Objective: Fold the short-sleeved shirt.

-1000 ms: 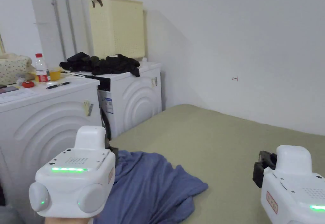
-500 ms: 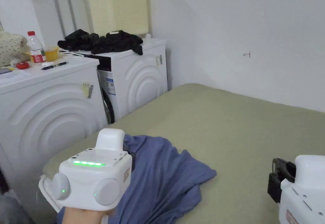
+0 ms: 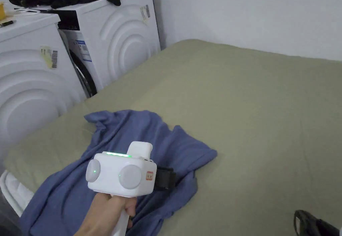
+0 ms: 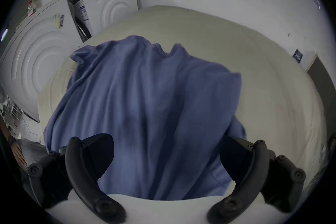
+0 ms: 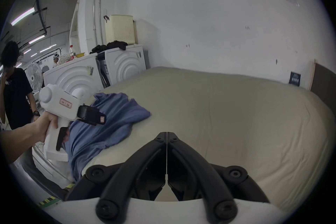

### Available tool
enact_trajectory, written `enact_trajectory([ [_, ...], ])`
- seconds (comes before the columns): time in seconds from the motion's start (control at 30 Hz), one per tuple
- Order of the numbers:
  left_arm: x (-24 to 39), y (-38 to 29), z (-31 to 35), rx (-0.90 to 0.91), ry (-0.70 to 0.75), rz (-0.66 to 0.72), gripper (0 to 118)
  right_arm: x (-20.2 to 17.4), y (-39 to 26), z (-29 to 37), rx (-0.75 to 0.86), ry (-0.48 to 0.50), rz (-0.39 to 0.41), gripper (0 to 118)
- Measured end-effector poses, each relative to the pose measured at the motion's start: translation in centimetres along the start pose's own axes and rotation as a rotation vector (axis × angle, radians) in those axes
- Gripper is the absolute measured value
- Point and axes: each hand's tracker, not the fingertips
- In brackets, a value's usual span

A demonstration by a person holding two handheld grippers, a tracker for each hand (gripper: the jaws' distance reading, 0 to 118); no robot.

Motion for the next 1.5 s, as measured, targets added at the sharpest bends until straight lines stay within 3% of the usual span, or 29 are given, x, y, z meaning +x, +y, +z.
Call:
enact_trajectory([
  [0.17,0.6,-0.9,-4.3,-0.094,-0.030,0.049,114,1.4,-1.5,1.2,-0.049,-0.021,-0.028,3],
  [0.2,0.2,-1.3,-4.3,-0.058,-0.013,0.060,107,1.6,-1.7,1.7,-0.053,-0.031,-0.028,3],
  [0.23,0.3,-1.3,-3.8,-0.045,-0.006,0.056,90,1.9,-1.8,2.4,-0.053,-0.044,-0.027,3],
  [0.27,0.4,-1.3,-3.4,-0.042,-0.009,0.054,58,2.3,-1.9,3.2,-0.052,-0.057,-0.030,3],
  [0.3,0.6,-1.3,-2.6,-0.025,-0.021,0.059,5,2.6,-1.9,4.1,-0.048,-0.070,-0.042,3],
  [0.4,1.7,-1.3,-0.1,0.039,0.102,0.023,5,3.8,-1.9,7.1,-0.033,-0.106,-0.066,3],
  [0.47,1.4,-0.8,0.8,-0.006,-0.003,0.083,5,4.5,-2.0,9.4,-0.021,-0.167,-0.056,3],
  [0.7,7.1,1.4,7.3,0.093,-0.085,-0.030,5,8.6,-2.7,17.8,0.031,-0.349,-0.103,3],
  [0.83,15.5,3.2,10.0,0.130,-0.177,-0.113,5,10.9,-3.3,21.5,0.050,-0.435,-0.135,3],
  [1.0,29.8,3.9,13.3,0.160,-0.393,-0.277,5,13.6,-4.4,25.2,0.055,-0.530,-0.191,3],
  [1.17,43.8,1.6,15.9,0.160,-0.569,-0.429,5,16.1,-5.6,26.9,0.032,-0.588,-0.263,3],
  [1.27,49.5,-0.5,15.9,0.096,-0.681,-0.447,5,17.2,-6.2,27.5,0.026,-0.616,-0.274,3],
  [1.47,54.6,-5.0,10.6,-0.005,-0.612,-0.501,5,18.8,-7.3,27.4,-0.005,-0.643,-0.299,3],
  [1.5,54.6,-5.6,9.8,-0.014,-0.594,-0.509,11,19.1,-7.4,27.2,-0.008,-0.645,-0.306,3],
])
